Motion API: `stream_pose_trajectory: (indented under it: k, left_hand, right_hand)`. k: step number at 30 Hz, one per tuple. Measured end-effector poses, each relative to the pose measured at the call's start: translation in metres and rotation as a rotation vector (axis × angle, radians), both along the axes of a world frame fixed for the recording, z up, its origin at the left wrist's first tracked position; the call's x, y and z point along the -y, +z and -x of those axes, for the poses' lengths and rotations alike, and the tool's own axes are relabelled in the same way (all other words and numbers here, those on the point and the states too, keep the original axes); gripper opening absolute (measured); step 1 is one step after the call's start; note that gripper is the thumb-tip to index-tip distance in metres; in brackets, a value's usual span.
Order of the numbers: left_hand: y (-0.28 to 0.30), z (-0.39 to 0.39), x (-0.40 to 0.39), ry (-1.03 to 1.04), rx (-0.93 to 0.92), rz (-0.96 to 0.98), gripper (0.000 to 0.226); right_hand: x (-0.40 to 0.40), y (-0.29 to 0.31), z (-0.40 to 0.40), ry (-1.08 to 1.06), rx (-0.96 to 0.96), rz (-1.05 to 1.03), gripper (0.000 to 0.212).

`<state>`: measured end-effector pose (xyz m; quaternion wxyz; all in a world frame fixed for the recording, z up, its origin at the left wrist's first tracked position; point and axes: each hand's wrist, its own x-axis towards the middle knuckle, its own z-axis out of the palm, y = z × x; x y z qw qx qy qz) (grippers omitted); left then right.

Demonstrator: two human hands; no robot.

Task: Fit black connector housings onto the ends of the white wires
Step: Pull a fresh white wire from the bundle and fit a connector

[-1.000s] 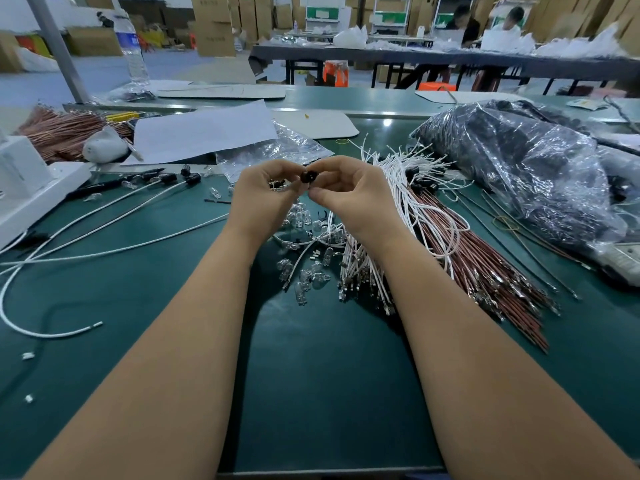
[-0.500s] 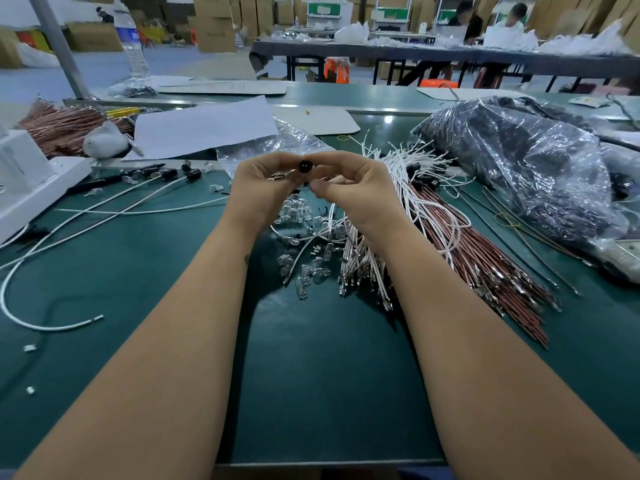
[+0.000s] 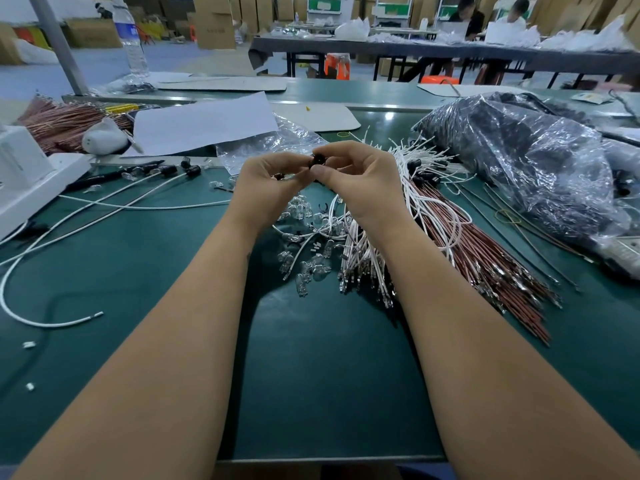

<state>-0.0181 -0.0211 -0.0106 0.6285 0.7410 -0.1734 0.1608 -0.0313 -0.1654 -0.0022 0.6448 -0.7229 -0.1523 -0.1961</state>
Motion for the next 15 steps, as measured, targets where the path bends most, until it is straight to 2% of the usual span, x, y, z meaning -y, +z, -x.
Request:
stream_pose_trajectory:
  k: [4,11,15]
  left_hand:
    - [-0.003,-0.0042,-0.0018,0.031,-0.006,-0.104,0.017]
    - [-0.0033,-0.0057,0.0008,0.028,0.019,-0.17,0.008]
    - [-0.0036,-0.0066,0.0024,0.007,0.017,-0.221,0.013]
  right_hand:
    - [0.0016,-0.0007,-0.0017,-0.052,-0.026,0.0,0.016]
    - [0.0019,-0.0056,-0.0049,-0.055,-0.093,0.059,0.011]
    - [0.0051,-0.008,-0.0058,-0.032,-0.109,0.069,0.016]
